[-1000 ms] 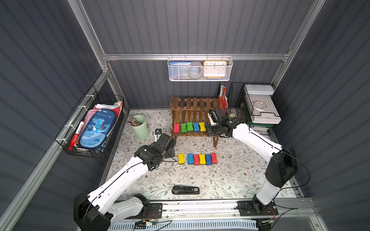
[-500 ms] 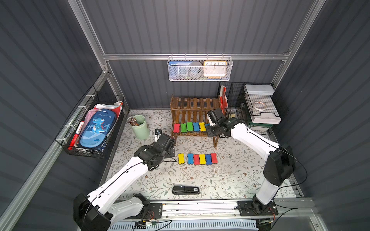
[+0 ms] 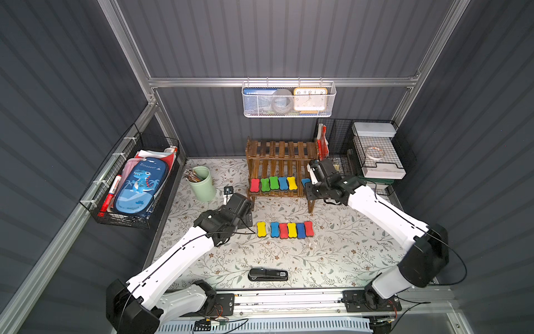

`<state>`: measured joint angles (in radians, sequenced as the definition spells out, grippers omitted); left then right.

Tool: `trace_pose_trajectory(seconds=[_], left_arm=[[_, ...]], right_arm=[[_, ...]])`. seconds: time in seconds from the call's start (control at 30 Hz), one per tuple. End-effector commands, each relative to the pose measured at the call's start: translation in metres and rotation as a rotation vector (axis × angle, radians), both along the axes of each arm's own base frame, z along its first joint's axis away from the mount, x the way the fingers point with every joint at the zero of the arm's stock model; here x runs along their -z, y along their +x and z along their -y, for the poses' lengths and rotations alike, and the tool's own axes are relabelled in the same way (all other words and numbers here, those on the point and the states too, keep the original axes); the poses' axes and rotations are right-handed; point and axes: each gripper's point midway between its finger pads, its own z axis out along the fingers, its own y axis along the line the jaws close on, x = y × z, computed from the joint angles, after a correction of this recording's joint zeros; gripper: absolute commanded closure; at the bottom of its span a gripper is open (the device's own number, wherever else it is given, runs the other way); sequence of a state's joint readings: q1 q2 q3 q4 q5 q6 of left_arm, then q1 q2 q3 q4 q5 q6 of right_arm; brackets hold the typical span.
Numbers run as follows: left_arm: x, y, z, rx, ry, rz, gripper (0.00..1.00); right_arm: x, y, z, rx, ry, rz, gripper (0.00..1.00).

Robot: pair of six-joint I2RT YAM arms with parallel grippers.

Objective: Remove the whiteboard erasers from the shelf
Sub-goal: Pick up the whiteboard eraser from the shelf, then place the whiteboard eraser at the center of the board.

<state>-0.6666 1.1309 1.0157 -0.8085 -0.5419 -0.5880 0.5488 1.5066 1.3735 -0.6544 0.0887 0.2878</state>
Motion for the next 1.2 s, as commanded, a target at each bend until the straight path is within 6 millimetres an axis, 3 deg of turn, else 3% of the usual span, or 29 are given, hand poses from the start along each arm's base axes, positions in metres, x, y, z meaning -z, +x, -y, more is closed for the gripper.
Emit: trace_pose_trajectory(seconds=[0.0,0.17,0.3,0.5,0.93,1.17], left_arm=[[0.007,-0.005,-0.004,0.002,0.005,-0.019,0.01],[0.012,-0.004,-0.002,0.009,0.001,-0.020,0.01],[0.016,-0.001,0.000,0.017,0.005,-0.027,0.01],[0.020,0.002,0.005,0.032,0.008,-0.044,0.01],[0.019,0.001,0.006,0.031,-0.001,-0.051,0.01],[0.022,0.001,0.006,0.026,-0.001,-0.062,0.01]], right_arm=[[0.013,-0.039,0.010,0.049,0.069,-0.113,0.69],[0.056,-0.104,0.028,0.091,0.069,-0.314,0.70],[0.094,-0.153,0.025,0.092,0.052,-0.467,0.70],[0.140,-0.194,0.026,0.100,-0.002,-0.620,0.72],[0.171,-0.176,0.019,0.083,-0.121,-0.579,0.73],[0.175,-0.166,0.015,0.077,-0.141,-0.558,0.73]])
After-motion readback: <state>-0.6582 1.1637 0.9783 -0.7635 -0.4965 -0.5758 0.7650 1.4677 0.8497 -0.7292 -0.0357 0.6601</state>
